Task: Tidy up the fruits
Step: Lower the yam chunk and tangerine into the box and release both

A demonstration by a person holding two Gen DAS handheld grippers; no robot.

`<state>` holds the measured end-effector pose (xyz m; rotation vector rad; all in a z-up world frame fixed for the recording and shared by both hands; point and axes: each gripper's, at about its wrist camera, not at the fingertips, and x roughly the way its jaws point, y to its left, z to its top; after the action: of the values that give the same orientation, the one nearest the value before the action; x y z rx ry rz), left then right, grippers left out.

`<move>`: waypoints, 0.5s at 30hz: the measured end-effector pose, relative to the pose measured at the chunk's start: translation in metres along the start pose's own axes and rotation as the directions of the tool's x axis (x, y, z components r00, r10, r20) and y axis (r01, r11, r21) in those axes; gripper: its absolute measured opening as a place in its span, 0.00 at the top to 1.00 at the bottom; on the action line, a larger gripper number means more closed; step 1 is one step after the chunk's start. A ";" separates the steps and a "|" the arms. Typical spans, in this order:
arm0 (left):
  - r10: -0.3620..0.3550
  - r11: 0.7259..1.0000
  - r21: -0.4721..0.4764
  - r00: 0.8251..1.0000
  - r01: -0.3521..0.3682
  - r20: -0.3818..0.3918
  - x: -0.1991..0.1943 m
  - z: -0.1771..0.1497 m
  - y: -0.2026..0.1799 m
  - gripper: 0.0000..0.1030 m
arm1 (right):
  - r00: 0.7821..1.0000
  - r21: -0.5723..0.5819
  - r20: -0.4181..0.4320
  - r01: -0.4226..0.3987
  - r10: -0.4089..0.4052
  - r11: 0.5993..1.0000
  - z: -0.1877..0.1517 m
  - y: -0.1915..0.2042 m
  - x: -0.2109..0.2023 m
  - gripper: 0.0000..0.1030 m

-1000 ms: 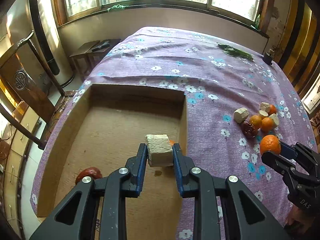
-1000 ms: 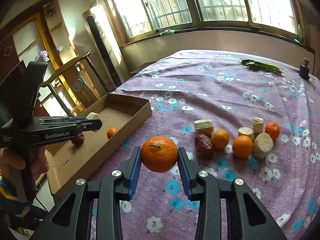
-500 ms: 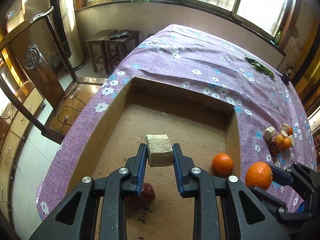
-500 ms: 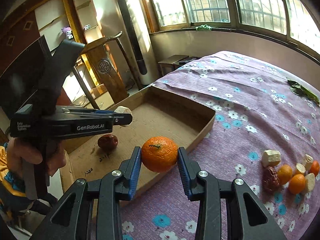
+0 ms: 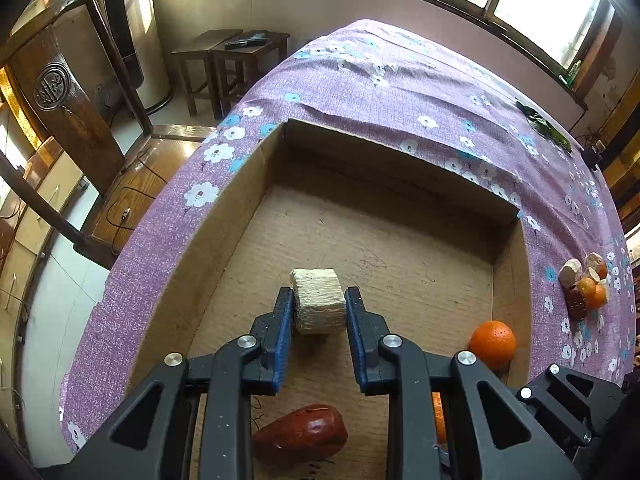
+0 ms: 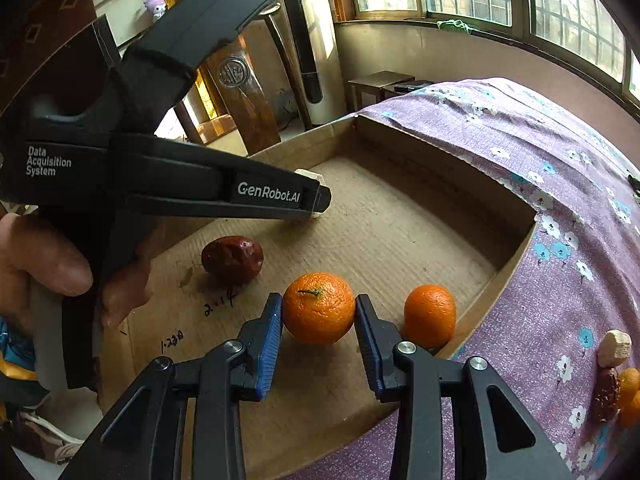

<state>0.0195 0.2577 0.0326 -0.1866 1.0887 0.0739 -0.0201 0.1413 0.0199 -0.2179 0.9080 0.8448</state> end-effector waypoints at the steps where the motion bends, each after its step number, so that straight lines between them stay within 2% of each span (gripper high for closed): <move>1: 0.004 1.000 0.005 1.000 -0.004 0.005 -0.001 -0.001 -0.001 0.76 | 1.000 -0.003 -0.006 0.001 -0.001 1.000 0.000 0.001 0.002 0.60; 4: -0.004 1.000 -0.009 1.000 0.004 -0.004 -0.002 -0.003 0.000 0.74 | 1.000 -0.014 -0.009 0.012 -0.012 1.000 -0.002 0.002 0.004 0.59; 6: -0.015 1.000 -0.020 1.000 0.015 -0.003 -0.004 -0.004 0.002 0.53 | 1.000 0.008 0.006 -0.010 0.010 1.000 -0.002 0.000 -0.001 0.57; 8: -0.024 0.999 -0.035 1.000 0.025 0.012 -0.009 -0.008 0.002 0.44 | 0.999 0.028 0.037 -0.023 0.022 0.999 -0.005 -0.003 -0.012 0.46; 10: -0.011 1.000 -0.024 0.999 0.012 0.036 -0.018 -0.011 -0.001 0.43 | 0.997 0.036 0.070 -0.021 0.018 0.999 -0.010 -0.006 -0.027 0.43; 12: 0.009 1.000 -0.010 0.997 -0.009 0.073 -0.029 -0.015 -0.008 0.36 | 0.995 0.054 0.101 -0.010 0.004 0.999 -0.016 -0.011 -0.043 0.43; 15: 0.022 1.000 0.015 0.991 -0.025 0.130 -0.045 -0.023 -0.024 0.33 | 0.989 0.095 0.147 0.000 -0.014 0.995 -0.031 -0.023 -0.068 0.41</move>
<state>-0.0178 0.2317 0.0651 -0.1520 0.9616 0.0969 -0.0439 0.0728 0.0492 -0.0747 0.8061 0.7984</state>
